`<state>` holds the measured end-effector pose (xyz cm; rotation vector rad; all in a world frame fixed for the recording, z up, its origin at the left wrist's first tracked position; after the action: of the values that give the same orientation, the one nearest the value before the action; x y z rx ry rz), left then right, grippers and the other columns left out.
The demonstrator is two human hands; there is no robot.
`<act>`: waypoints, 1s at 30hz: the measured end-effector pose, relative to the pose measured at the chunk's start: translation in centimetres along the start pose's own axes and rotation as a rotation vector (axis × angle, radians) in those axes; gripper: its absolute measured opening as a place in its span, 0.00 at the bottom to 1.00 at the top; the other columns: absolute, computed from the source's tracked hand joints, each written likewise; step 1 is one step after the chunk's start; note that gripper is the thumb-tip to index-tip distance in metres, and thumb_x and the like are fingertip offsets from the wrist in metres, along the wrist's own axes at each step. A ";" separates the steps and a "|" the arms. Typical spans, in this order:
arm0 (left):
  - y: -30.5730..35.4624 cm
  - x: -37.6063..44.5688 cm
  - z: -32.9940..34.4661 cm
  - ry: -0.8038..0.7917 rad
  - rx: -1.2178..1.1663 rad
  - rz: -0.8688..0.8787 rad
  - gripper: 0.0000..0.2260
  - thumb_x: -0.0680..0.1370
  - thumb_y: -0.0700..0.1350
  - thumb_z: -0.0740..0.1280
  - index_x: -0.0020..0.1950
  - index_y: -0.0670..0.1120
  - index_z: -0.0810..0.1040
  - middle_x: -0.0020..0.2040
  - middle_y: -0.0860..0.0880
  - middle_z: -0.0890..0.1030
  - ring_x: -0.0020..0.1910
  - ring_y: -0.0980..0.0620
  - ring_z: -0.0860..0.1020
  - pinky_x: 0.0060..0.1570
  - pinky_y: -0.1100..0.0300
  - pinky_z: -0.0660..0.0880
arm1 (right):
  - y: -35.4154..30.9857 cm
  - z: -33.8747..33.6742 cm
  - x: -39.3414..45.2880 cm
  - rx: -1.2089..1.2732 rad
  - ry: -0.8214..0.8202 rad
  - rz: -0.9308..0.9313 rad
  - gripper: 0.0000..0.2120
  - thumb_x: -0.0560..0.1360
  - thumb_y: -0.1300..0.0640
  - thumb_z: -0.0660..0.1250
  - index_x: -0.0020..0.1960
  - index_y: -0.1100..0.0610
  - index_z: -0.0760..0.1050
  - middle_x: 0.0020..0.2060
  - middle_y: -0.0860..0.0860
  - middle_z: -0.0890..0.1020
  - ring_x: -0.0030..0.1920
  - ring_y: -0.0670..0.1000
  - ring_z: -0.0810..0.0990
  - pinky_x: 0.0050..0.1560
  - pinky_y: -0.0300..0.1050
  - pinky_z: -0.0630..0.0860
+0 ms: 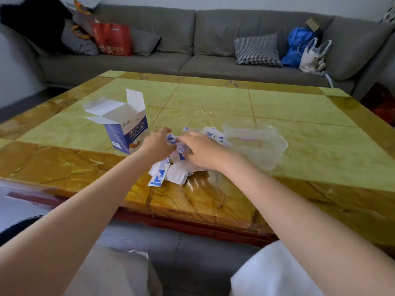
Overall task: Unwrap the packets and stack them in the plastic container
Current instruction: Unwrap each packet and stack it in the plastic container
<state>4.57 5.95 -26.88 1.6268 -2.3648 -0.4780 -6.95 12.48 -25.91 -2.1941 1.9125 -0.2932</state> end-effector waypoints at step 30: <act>-6.0 -0.6 -2.6 0.190 -0.372 0.032 0.05 0.74 0.41 0.68 0.40 0.45 0.74 0.35 0.49 0.80 0.29 0.57 0.78 0.26 0.72 0.74 | 1.3 1.0 0.9 0.367 0.508 0.010 0.15 0.74 0.72 0.60 0.58 0.59 0.73 0.46 0.49 0.78 0.46 0.44 0.76 0.43 0.24 0.71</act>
<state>10.85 4.20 -26.85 1.3962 -2.0165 -0.6775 -7.78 11.43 -27.27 -1.9851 1.8928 -1.1928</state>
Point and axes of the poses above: each hand's wrist, its own x-axis towards the middle knuckle, its own z-axis out of the palm, y = z × x, the point moved 1 cm from there along x, towards the middle knuckle
